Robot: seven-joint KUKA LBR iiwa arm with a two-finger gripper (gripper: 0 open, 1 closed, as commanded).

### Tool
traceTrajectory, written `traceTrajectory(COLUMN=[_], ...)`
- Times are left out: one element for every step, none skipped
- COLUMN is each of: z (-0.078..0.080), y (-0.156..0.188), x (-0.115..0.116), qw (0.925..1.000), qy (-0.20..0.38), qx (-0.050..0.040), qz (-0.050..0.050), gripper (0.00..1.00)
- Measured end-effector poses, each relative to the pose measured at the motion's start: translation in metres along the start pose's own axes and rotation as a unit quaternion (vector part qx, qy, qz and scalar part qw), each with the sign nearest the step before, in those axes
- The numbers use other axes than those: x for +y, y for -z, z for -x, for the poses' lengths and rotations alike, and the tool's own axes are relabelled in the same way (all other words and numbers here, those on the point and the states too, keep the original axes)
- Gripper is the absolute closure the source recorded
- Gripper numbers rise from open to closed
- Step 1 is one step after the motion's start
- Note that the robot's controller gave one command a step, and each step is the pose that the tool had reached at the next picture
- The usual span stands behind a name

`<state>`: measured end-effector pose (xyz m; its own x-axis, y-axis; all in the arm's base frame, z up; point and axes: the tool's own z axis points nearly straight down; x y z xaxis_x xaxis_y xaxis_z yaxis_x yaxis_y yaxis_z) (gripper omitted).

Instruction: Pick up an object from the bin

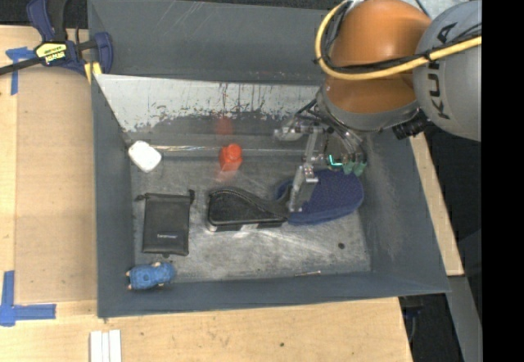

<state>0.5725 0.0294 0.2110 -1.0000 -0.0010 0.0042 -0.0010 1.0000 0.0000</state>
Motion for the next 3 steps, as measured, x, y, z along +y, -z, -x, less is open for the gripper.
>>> traceTrajectory(z=[0.002, 0.007, 0.026], y=[-0.138, -0.132, 0.001], x=[-0.046, -0.046, -0.051], qw=[0.9963, 0.9963, 0.9971], qy=[-0.085, -0.085, -0.076], qx=[-0.0058, -0.0128, -0.0083], qz=[0.001, 0.001, 0.001], gripper=[0.00, 1.00, 1.00])
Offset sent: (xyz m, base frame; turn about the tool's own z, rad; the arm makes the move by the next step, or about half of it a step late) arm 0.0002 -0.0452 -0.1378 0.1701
